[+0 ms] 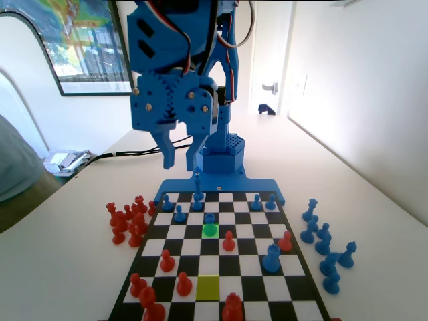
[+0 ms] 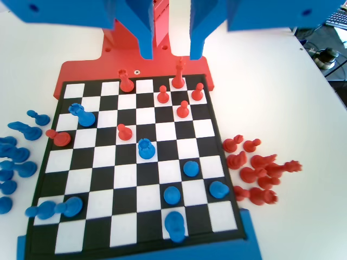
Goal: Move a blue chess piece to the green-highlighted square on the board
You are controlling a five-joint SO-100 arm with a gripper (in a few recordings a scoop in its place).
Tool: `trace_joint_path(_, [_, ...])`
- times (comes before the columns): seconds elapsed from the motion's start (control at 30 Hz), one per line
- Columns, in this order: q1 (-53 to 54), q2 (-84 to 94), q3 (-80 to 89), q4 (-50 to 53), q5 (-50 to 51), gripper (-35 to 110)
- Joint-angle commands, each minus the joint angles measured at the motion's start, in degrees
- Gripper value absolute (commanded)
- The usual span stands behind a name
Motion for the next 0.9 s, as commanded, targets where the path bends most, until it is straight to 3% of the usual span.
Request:
trace_joint_path(0.0, [1.23, 7.38, -3.6, 2.29, -0.62, 8])
trace_joint_path(0.57, [0.79, 36.83, 3.08, 19.6, -8.53, 3])
trace_joint_path(0.87, [-2.72, 46.41, 0.35, 31.29, -6.94, 2])
